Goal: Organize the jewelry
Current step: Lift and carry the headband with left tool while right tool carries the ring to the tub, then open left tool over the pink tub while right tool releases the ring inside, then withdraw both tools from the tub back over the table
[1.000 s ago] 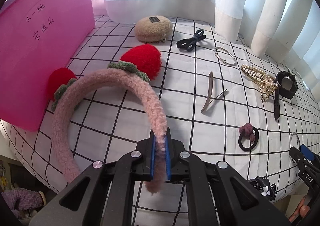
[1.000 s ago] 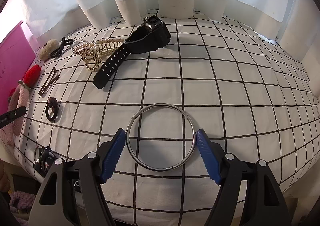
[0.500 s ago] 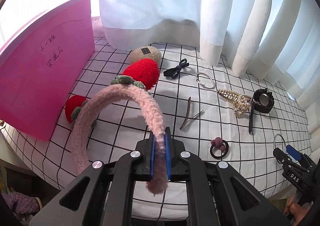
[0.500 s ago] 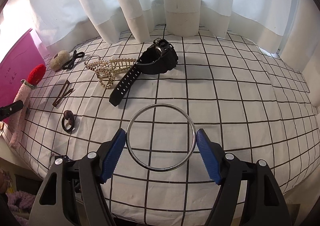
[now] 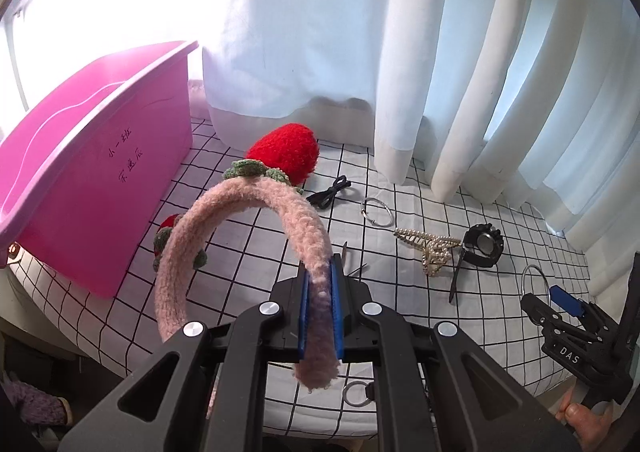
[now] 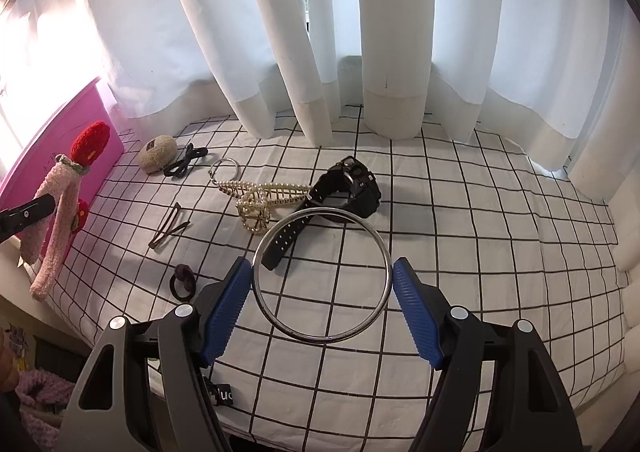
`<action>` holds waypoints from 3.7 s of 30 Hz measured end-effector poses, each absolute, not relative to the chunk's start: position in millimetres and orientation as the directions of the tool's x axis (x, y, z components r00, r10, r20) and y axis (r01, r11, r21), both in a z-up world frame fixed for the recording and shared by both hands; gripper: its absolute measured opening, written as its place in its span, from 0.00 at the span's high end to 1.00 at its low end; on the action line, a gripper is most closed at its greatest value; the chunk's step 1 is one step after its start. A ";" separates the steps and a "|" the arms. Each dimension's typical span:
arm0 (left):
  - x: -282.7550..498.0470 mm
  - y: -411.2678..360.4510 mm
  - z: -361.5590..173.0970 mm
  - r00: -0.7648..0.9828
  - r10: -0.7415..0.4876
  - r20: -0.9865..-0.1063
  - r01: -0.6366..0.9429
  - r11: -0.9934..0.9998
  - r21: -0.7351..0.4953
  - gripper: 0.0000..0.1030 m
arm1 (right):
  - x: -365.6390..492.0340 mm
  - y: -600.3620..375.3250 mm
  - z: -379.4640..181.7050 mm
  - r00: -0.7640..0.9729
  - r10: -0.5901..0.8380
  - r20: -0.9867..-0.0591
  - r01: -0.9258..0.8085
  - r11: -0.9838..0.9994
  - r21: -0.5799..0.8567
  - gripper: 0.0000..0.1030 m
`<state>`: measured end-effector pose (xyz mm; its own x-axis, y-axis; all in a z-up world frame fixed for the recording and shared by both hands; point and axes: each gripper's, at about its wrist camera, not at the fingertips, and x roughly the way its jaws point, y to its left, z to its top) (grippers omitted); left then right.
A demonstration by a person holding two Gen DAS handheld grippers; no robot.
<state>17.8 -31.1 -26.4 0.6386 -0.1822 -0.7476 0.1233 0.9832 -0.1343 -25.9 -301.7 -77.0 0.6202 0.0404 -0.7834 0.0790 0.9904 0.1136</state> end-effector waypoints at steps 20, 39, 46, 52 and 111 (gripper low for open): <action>-10.5 -8.8 95.1 0.812 -0.052 -0.582 -0.026 0.992 -0.125 0.90 | 58.2 -210.3 26.2 0.698 0.363 -0.618 -0.338 0.927 0.163 0.32; 61.1 176.3 102.9 0.795 0.125 -0.594 -0.244 0.962 -0.123 0.90 | 173.6 35.3 86.4 0.585 0.582 -0.565 -0.623 0.768 0.147 0.32; 85.3 200.8 66.2 0.745 0.066 -0.664 -0.219 0.964 -0.150 0.89 | 215.4 112.7 57.1 0.493 0.567 -0.660 -0.683 0.722 0.109 0.32; 103.8 201.7 38.2 0.682 -0.018 -0.731 -0.206 0.954 -0.216 0.90 | 248.6 143.2 27.0 0.405 0.518 -0.754 -0.698 0.707 0.111 0.32; 56.7 236.7 29.8 0.599 0.100 -0.795 -0.382 0.907 -0.174 0.10 | 194.7 115.6 20.3 0.412 0.398 -0.820 -0.588 0.803 0.095 0.26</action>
